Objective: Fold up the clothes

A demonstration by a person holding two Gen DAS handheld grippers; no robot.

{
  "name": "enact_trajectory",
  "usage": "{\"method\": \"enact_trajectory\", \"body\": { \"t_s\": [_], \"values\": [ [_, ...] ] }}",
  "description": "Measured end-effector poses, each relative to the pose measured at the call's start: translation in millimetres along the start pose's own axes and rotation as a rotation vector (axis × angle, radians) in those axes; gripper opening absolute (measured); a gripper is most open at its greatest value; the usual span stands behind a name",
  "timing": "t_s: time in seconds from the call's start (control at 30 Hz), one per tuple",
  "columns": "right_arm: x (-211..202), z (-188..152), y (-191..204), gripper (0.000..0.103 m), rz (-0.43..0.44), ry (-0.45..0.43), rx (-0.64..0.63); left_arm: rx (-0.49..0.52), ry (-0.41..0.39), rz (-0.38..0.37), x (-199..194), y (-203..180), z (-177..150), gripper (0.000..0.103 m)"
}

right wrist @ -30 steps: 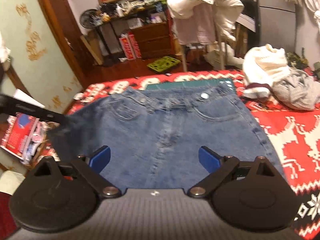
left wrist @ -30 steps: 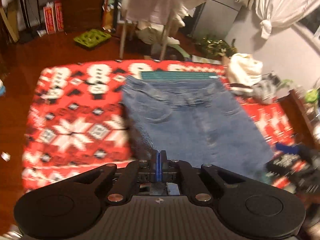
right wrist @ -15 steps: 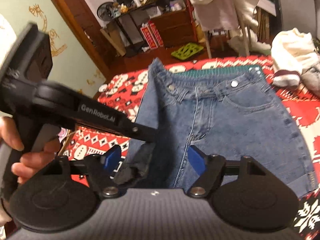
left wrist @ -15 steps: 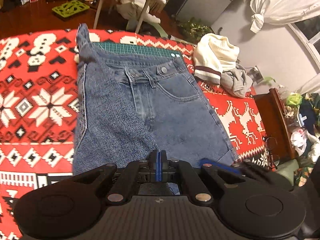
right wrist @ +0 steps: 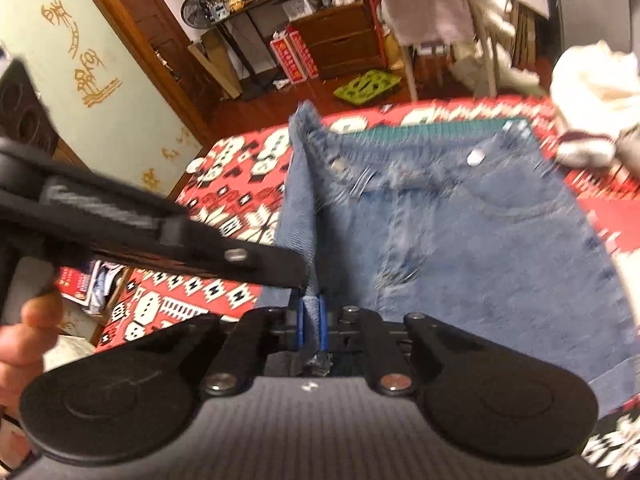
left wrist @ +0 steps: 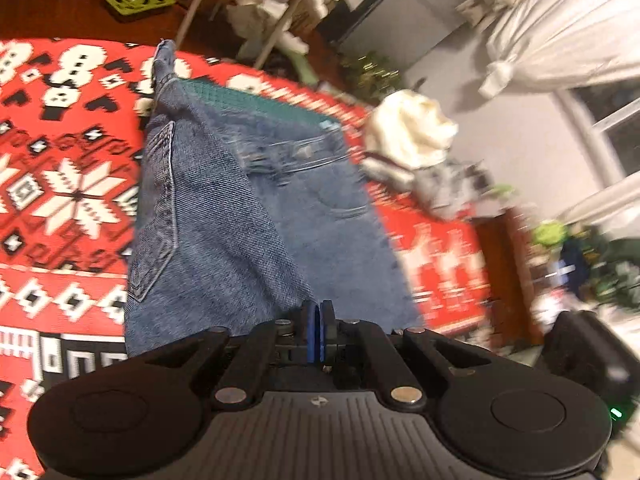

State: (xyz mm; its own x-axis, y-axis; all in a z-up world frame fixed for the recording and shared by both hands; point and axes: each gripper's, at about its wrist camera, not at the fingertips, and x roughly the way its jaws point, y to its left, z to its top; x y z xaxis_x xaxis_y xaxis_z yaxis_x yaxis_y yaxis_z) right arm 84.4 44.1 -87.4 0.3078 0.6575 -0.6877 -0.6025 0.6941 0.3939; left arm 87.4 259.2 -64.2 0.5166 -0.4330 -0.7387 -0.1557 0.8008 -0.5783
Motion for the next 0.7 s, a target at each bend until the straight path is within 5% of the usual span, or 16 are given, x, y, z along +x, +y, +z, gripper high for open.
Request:
{"method": "enact_trajectory", "body": {
  "t_s": [0.17,0.4,0.7],
  "values": [
    [-57.8,17.2,-26.5,0.008,-0.048,-0.063,0.008,0.017,-0.052,-0.089,-34.0,-5.0,-3.7,0.006],
    [-122.7,20.1,-107.1,0.007,-0.178,-0.118,0.121,0.026,-0.027,-0.039,-32.2,4.2,-18.2,0.007],
    [-86.4,-18.9,-200.0,0.007,-0.248,0.004,0.29,-0.075,0.103,0.059,35.8,43.4,-46.3,0.011]
  ]
}}
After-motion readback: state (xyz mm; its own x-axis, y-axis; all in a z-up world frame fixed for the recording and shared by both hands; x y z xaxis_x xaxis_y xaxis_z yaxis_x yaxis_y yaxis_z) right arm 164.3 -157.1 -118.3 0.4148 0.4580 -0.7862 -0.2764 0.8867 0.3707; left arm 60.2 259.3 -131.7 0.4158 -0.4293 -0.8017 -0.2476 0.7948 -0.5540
